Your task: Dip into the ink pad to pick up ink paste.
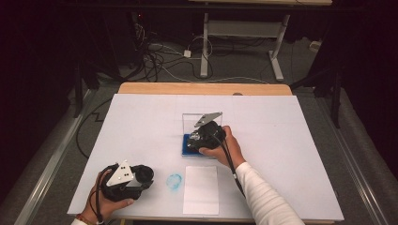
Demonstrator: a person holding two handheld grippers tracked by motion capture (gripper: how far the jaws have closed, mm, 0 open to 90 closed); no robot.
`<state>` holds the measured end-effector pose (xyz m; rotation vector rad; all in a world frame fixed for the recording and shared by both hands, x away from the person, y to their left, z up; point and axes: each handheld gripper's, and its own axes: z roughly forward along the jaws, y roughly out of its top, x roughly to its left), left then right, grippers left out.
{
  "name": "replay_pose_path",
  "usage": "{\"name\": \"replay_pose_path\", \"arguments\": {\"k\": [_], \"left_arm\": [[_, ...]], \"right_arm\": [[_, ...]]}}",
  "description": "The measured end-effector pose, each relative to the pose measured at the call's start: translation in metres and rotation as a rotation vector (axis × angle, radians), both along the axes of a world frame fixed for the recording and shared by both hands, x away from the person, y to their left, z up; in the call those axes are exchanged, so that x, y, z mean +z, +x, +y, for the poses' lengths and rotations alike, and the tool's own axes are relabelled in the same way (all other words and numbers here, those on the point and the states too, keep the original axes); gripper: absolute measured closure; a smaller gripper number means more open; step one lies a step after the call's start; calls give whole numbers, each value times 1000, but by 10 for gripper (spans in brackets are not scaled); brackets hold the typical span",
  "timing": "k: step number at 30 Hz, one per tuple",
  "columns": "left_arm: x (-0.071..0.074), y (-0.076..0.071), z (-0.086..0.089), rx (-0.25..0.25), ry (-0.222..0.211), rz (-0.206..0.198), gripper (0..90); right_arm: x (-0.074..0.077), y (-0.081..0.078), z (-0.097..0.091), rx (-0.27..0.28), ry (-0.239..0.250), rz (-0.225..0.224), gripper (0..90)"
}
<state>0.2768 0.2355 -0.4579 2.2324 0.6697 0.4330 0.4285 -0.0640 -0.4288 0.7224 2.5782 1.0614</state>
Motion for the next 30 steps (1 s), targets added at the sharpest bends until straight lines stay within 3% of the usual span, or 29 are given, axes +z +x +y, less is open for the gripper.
{"name": "replay_pose_path", "arguments": {"k": [20, 30], "left_arm": [[0, 1, 1, -2, 2, 3, 366], [1, 1, 2, 1, -4, 0, 366]], "right_arm": [[5, 0, 1, -7, -31, 11, 570], [32, -1, -12, -38, 16, -29, 570]]}}
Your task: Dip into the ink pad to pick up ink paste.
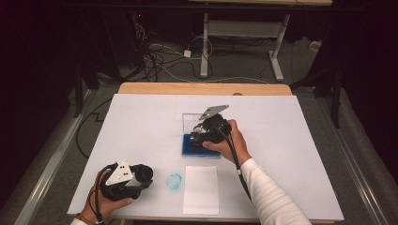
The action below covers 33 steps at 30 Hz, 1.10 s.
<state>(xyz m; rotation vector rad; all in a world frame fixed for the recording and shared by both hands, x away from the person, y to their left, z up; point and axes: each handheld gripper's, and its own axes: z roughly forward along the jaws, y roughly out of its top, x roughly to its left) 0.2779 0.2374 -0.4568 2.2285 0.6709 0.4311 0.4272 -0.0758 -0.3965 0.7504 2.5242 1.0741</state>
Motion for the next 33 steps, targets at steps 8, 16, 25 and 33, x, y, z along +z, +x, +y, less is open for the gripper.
{"name": "replay_pose_path", "arguments": {"k": [8, 16, 25, 33], "left_arm": [[1, 0, 0, -1, 2, -3, 366], [1, 0, 1, 1, 1, -5, 366], [1, 0, 0, 1, 5, -4, 365], [1, 1, 1, 3, 4, -4, 366]], "right_arm": [[21, -7, -10, 0, 19, -39, 569], [30, -14, -15, -2, 9, -53, 569], [33, -16, -20, -9, -1, -62, 569], [35, -16, -20, -6, -8, -69, 569]]}}
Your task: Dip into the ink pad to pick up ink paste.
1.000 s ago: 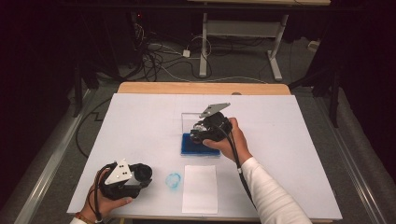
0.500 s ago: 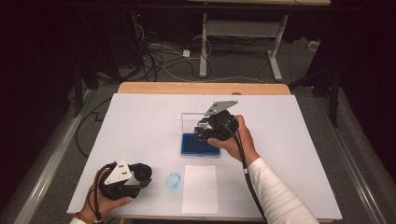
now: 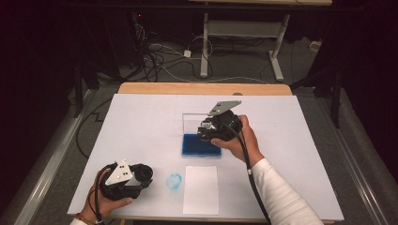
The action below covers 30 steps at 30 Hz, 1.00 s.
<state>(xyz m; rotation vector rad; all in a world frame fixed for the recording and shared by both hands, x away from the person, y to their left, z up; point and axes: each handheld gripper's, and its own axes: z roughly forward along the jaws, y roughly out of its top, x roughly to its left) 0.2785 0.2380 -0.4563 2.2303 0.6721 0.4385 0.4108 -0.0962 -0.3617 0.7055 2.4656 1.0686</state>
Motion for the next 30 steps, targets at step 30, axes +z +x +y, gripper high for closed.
{"name": "replay_pose_path", "arguments": {"k": [30], "left_arm": [[-1, 0, 1, -9, 9, 3, 366]], "right_arm": [[-44, 15, 42, 43, -56, 79, 569]]}}
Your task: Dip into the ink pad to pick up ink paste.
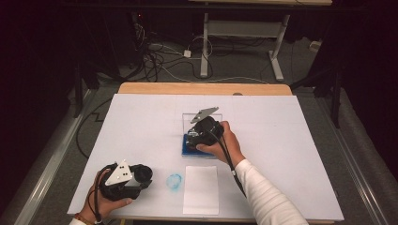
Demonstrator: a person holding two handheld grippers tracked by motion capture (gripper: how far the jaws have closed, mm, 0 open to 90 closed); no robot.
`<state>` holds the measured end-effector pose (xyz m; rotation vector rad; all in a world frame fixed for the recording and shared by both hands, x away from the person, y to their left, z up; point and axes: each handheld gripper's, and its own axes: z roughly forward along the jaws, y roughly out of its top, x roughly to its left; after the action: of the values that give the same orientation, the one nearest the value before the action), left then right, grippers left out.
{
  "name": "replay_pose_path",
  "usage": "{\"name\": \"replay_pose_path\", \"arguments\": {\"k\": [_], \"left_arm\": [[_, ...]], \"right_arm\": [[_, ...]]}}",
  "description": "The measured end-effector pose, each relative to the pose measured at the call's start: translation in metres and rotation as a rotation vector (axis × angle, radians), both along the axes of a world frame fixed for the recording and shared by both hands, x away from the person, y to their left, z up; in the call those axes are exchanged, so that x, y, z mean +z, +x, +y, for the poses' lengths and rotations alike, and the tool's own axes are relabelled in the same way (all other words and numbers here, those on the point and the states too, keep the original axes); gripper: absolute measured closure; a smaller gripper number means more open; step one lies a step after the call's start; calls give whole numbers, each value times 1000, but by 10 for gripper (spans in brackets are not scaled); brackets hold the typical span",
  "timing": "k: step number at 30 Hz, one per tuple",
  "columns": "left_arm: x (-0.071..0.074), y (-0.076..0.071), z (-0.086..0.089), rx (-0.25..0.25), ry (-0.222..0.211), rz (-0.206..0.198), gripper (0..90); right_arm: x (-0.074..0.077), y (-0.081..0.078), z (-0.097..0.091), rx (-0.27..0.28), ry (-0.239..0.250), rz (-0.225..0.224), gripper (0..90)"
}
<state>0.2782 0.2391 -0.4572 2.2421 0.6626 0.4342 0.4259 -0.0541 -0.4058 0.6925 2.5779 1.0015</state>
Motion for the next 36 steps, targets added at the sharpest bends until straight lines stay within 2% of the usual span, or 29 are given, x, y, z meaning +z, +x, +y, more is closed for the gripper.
{"name": "replay_pose_path", "arguments": {"k": [5, 10, 20, 23, 27, 32, 36], "left_arm": [[0, 0, 0, -3, 3, 2, 366], [-1, 0, -1, -6, 11, 2, 366], [-1, 0, -1, -10, 14, 2, 366], [-1, 0, -2, -12, 17, 3, 365], [-1, -1, -2, -13, 14, 1, 365], [-1, 0, -3, -14, 16, 4, 366], [-1, 0, -3, -12, 12, 0, 366]], "right_arm": [[-8, 1, 3, -1, -10, 24, 569], [-14, 3, 3, -11, -24, 28, 569], [-18, 6, 1, -8, -7, 33, 569], [-19, 7, -2, -18, 17, 57, 569], [-21, 4, -3, -16, 24, 34, 570], [-21, 4, -5, -19, 29, 42, 570], [-21, 3, -2, -22, 17, 29, 570]]}}
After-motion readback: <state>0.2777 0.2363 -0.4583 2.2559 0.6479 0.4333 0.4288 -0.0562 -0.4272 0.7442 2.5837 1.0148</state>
